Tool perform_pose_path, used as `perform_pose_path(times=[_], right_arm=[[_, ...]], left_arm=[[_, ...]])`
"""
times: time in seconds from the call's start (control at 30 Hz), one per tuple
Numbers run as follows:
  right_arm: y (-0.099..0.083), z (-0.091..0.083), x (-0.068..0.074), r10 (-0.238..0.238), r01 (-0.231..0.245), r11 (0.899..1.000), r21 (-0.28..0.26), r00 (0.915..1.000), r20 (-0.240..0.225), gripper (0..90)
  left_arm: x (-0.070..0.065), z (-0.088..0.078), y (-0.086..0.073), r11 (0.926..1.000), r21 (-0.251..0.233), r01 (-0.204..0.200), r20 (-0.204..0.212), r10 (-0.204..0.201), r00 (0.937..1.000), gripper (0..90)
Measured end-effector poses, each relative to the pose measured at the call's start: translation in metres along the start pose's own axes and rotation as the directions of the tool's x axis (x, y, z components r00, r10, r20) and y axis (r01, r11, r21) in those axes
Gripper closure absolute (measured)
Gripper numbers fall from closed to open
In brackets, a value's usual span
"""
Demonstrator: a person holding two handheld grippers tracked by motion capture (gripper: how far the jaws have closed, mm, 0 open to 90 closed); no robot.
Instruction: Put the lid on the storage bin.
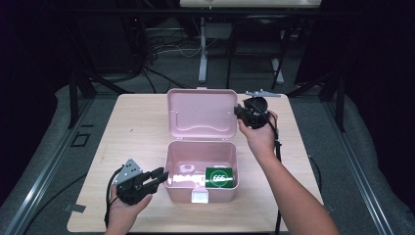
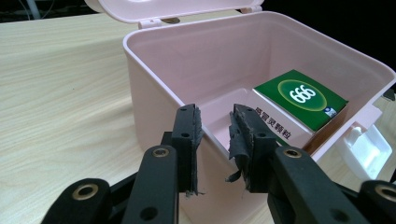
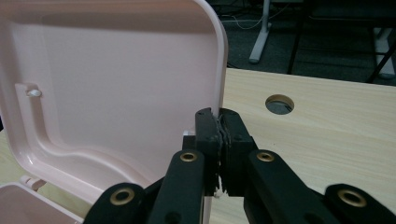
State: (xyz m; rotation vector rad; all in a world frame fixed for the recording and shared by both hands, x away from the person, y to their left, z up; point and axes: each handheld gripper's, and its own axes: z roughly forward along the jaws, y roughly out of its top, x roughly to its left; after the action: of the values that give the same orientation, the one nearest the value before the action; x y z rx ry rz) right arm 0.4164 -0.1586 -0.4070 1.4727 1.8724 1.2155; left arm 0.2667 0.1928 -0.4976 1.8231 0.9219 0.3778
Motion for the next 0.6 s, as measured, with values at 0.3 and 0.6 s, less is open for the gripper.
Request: perform_pose_path(times=[0.3, 0.6], right_arm=[[-0.004, -0.011, 0.006, -0.043, 0.043, 0.999, -0.031, 0.9991, 0.002, 87.6], [-0.01, -0.021, 0.008, -0.062, 0.061, 0.996, -0.063, 0.9981, -0.006, 87.8]], left_arm=[[0.0, 0.0, 0.0, 1.0, -0.004, 0.001, -0.001, -0.001, 1.0, 71.3], [0.0, 0.0, 0.0, 1.0, -0.004, 0.001, -0.001, -0.001, 1.0, 71.4]])
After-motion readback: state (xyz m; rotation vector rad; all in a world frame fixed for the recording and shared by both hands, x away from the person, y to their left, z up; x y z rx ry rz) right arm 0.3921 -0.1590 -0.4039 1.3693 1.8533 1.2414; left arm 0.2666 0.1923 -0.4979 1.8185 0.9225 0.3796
